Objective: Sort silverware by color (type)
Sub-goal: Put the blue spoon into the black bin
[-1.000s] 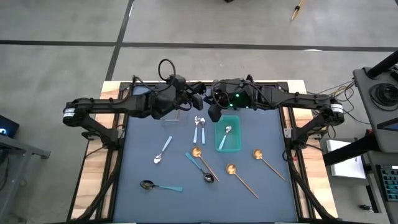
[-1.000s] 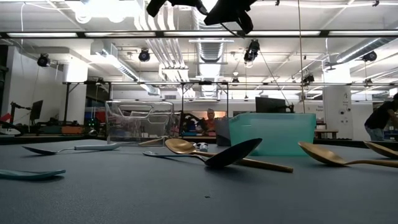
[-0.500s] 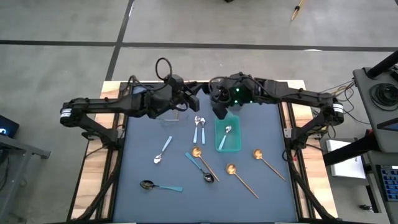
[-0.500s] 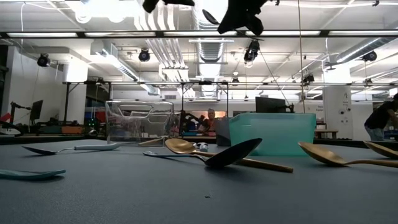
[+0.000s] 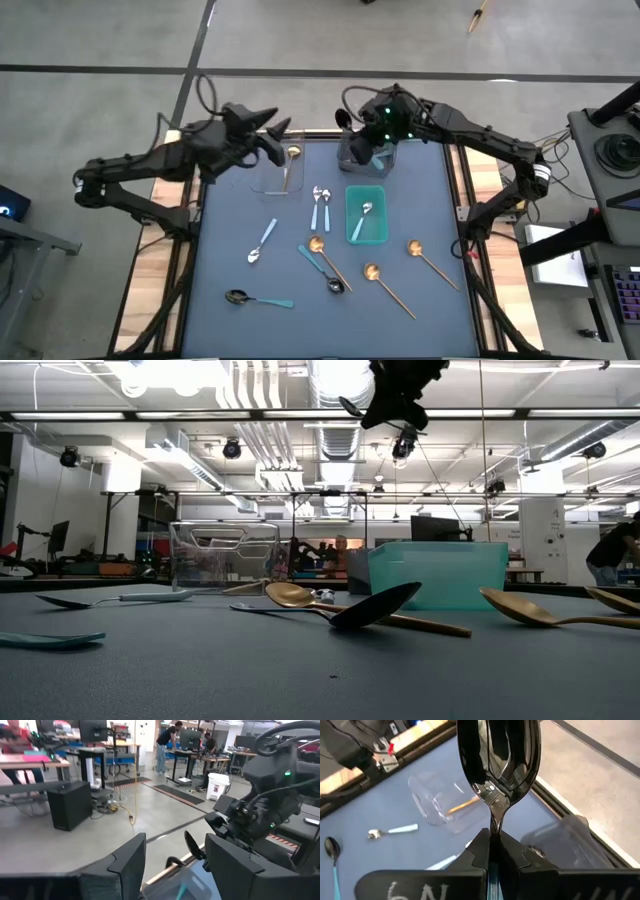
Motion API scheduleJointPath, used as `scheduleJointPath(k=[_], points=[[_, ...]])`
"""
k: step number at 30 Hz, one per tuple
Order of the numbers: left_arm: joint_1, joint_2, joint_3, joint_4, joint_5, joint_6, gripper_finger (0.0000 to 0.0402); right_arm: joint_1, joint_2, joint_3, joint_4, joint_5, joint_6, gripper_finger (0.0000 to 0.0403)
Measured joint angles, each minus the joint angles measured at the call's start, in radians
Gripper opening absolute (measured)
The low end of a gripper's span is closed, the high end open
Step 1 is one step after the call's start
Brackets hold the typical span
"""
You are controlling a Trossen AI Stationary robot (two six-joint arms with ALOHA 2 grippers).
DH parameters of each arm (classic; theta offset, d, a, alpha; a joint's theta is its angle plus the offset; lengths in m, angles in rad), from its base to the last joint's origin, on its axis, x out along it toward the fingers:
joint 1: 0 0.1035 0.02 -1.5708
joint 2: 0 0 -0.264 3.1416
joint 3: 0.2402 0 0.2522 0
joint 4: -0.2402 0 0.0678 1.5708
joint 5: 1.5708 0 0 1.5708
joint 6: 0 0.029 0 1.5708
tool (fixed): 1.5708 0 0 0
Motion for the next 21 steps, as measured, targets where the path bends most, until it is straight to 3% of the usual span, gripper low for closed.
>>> scheduleJointPath(k=[7,14,21], points=[[0.003,-0.081,0.0,-0.048,-0.001,0.085,0.0187,-0.006,0.174,0.201,-0.057,-0.013,-0.092,0.0009],[0.003,-0.134,0.0,-0.107,-0.002,0.093,0.0187,-0.067,0.379,0.471,-0.402,-0.008,-0.345,0.0009],[0.004,-0.137,0.0,-0.111,-0.002,0.087,0.0187,-0.149,0.488,0.566,-0.556,-0.008,-0.679,0.0009]])
